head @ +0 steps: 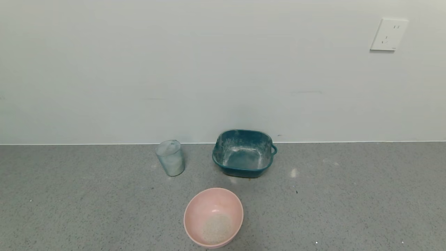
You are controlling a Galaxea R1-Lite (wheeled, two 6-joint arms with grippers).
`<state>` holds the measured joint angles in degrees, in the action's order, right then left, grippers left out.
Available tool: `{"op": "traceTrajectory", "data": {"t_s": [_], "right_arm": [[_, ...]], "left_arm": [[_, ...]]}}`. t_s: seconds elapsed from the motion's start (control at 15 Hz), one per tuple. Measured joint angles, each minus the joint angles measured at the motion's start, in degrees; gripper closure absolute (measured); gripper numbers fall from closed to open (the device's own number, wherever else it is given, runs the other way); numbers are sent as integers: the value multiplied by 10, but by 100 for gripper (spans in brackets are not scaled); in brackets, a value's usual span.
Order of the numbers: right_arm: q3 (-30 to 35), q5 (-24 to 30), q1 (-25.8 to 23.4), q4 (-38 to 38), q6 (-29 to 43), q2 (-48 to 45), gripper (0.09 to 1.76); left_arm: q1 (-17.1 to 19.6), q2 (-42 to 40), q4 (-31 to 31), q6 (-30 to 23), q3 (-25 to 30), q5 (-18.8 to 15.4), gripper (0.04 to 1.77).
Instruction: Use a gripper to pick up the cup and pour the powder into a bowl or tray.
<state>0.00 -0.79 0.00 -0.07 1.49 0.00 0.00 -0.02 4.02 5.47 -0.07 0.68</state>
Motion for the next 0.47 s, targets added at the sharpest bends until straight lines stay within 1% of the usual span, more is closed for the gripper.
{"op": "traceTrajectory", "data": {"t_s": [0.13,0.2,0.27,0.33,0.47], "right_arm": [[0,0,0,0,0,0,14],[0,0,0,0,0,0,14],[0,0,0,0,0,0,14],[0,0,0,0,0,0,14],[0,0,0,0,0,0,14]], "left_arm": [[0,0,-17,-6,1,-7,9],[0,0,-51,-7,1,-11,9],[0,0,-58,-8,0,-12,9],[0,0,-46,-9,-1,-13,9],[0,0,-44,-9,0,-12,9]]}}
